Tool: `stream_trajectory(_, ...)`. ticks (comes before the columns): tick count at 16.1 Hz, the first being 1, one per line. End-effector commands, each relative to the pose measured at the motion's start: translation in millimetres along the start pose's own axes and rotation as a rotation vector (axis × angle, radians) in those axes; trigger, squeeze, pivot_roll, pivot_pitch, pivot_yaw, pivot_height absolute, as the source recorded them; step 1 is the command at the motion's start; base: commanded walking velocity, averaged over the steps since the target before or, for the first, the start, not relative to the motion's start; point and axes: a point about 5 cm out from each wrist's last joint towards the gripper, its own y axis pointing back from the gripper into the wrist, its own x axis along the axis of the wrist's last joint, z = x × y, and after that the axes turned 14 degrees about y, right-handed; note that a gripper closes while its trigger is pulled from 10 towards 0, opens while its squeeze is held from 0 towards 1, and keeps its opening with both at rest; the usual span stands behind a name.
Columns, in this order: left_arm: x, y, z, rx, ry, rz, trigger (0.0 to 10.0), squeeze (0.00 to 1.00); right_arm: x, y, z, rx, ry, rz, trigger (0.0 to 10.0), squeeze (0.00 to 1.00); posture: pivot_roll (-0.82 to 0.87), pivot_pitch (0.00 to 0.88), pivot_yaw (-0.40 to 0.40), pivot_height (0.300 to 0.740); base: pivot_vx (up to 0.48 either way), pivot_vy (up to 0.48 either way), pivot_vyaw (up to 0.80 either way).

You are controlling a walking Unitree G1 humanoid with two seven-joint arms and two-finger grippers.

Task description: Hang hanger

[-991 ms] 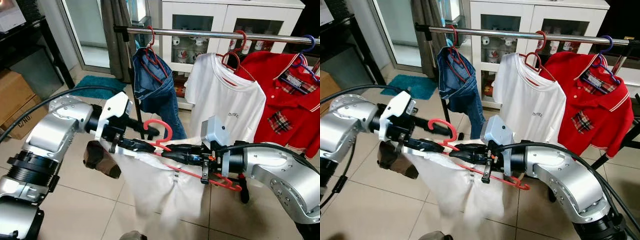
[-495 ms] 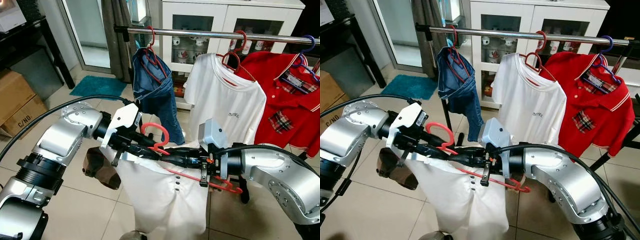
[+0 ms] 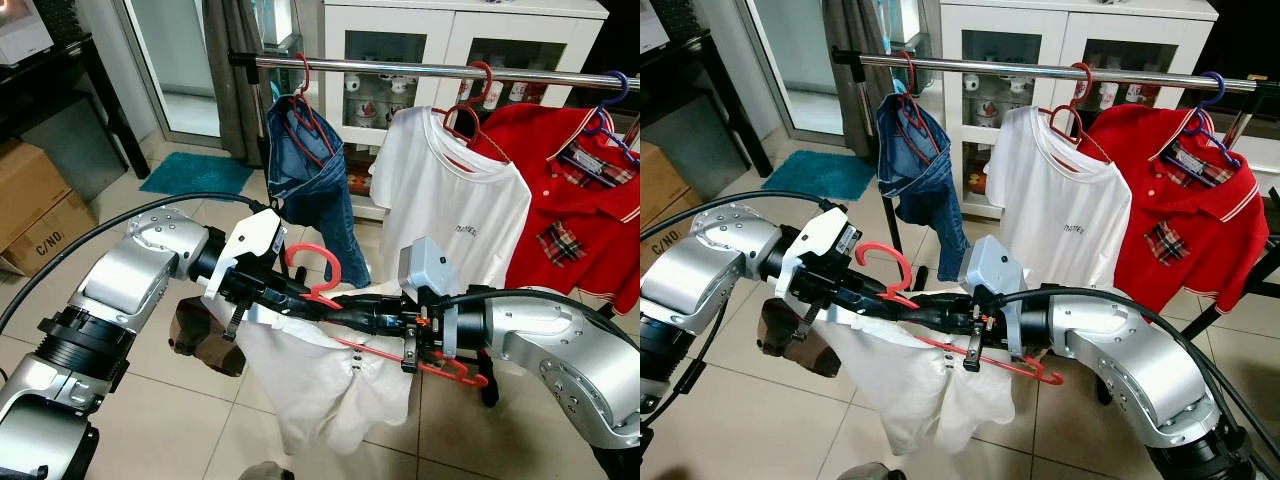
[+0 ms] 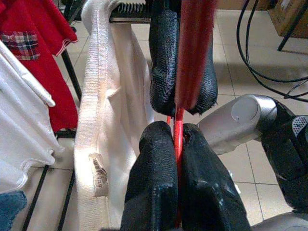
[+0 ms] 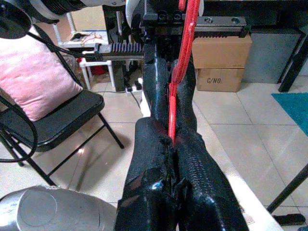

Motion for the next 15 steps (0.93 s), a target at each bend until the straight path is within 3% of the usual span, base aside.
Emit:
stream_trajectory(1,1,1.9,-0.3,0.010,0.007,0.008,0.0,0.00,15,-2.2,-1.7,0.038,0.047,0.057,10.0,0.00,-0.08,0.000,0.075,0.740,0.000,0.000,0.00)
stream_trajectory(4,1,5.6,0.1,0.012,0.023,0.007,0.0,0.00,15,-2.2,-1.8,0.035,0.040,0.059,10.0,0.00,-0.08,0.000,0.073,0.740,0.000,0.000,0.00)
stream_trajectory(5,-1,7.7,0.1,0.019,0.028,0.000,0.0,0.00,14,-1.5,-1.5,0.029,0.026,0.062,10.0,0.46,-0.08,0.000,0.074,0.740,0.000,0.000,0.00)
stream_trajectory(6,-1,8.7,0.2,0.023,0.030,-0.004,0.0,0.00,14,-1.0,-1.3,0.025,0.021,0.061,10.0,0.84,-0.08,0.000,0.074,0.740,0.000,0.000,0.00)
stream_trajectory(7,-2,9.9,0.4,0.026,0.032,-0.008,0.0,0.00,14,-0.2,-1.1,0.023,0.018,0.060,10.0,1.00,-0.08,0.000,0.073,0.740,0.000,0.000,0.00)
stream_trajectory(15,-12,15.4,0.5,0.052,0.046,-0.072,0.0,0.00,12,9.5,3.1,-0.013,0.010,0.057,10.0,1.00,-0.08,0.000,0.070,0.740,0.000,0.000,0.00)
